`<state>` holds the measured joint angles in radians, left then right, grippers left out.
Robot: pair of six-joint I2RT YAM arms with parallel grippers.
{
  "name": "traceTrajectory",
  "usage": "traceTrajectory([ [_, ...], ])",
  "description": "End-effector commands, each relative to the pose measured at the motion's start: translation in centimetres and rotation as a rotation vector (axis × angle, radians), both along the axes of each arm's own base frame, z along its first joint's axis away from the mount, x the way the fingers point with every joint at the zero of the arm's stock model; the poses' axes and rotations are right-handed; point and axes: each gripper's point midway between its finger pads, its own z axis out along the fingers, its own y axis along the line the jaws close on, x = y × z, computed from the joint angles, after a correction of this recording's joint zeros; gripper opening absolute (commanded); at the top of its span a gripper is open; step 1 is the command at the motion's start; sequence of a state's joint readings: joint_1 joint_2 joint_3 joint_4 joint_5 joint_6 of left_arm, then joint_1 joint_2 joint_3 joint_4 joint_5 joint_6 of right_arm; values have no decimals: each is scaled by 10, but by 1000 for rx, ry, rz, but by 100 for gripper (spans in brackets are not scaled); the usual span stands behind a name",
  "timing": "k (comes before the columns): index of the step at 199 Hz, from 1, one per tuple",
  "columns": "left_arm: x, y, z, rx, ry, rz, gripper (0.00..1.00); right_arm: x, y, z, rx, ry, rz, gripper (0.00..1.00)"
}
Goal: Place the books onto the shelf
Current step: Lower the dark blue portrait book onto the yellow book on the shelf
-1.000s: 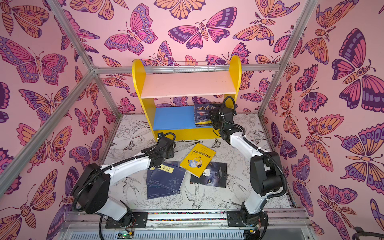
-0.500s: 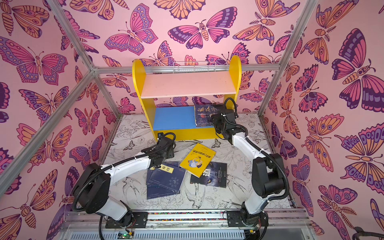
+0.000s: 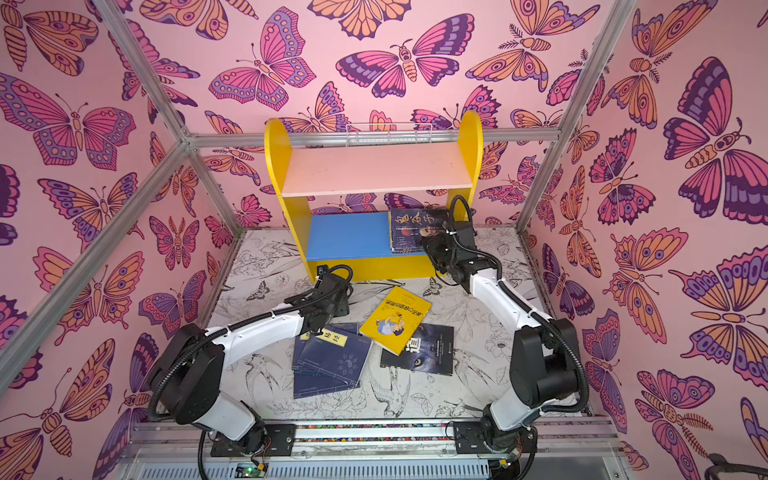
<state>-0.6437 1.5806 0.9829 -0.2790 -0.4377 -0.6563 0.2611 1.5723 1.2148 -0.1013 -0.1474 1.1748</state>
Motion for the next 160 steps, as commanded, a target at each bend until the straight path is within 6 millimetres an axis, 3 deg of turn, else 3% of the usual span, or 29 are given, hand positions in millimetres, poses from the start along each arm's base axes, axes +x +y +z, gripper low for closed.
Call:
traceTrajectory([
  [1,-2,1,-5,18,24,6,69,-15,-4,5,-21,4,23,33],
  [26,-1,0,-6,18,32,4,69,-17,-4,-4,-21,16,26,13],
  [47,0,0,-8,21,39,5,69,-12,-1,-8,-7,22,28,6],
  [71,-1,2,-8,27,41,10,68,-5,2,-2,5,11,35,5],
  [74,-1,2,-8,29,41,10,69,-2,4,-13,1,33,36,5],
  [82,-1,2,-7,30,40,11,69,1,6,-16,2,40,43,5],
  [160,-1,4,-10,40,51,14,69,19,12,-14,-5,40,59,3],
])
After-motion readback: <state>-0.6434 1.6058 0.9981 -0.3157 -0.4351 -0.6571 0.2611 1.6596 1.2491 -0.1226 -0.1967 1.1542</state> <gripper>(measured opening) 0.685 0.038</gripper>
